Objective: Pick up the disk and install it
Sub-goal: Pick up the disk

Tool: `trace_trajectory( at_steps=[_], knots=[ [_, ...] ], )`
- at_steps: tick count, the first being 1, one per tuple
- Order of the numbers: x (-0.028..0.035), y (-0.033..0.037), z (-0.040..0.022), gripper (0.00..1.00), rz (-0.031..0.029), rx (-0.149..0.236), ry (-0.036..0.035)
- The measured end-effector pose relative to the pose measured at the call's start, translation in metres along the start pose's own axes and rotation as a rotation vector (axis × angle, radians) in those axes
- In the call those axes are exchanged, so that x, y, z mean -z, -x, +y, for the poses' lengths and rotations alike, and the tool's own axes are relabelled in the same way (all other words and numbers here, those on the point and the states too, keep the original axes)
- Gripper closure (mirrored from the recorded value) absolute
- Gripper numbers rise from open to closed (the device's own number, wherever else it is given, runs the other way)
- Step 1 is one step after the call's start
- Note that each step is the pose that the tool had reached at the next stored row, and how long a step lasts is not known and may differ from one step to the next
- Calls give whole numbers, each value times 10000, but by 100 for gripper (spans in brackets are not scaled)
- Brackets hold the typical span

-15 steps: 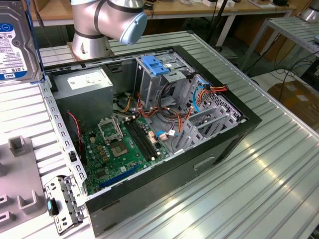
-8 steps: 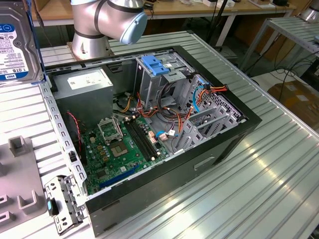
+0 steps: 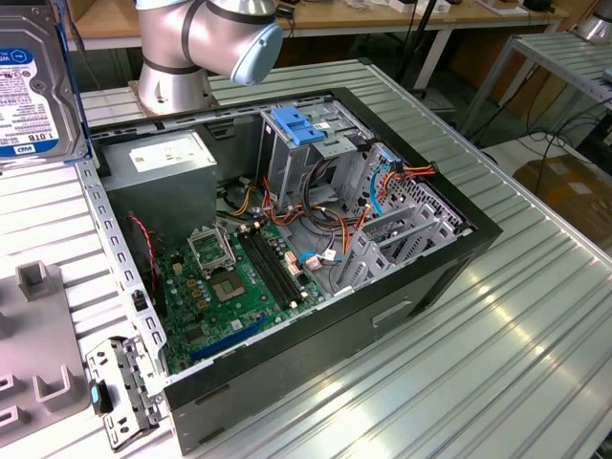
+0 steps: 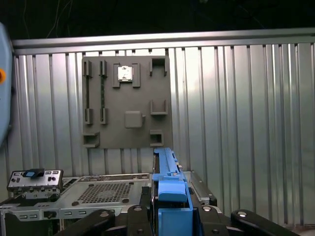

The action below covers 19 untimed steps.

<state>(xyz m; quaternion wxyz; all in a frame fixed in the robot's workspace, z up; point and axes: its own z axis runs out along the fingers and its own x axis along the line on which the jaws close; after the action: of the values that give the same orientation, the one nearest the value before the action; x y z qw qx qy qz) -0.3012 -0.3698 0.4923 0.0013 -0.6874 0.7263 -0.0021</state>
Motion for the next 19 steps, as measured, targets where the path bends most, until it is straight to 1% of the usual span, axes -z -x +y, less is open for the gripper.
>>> trace_trajectory(
  at_steps=[4,19],
  knots=[
    [1,3,-42,63,1,-1,1],
    [-1,16,-285,63,2,0,0]
  ],
)
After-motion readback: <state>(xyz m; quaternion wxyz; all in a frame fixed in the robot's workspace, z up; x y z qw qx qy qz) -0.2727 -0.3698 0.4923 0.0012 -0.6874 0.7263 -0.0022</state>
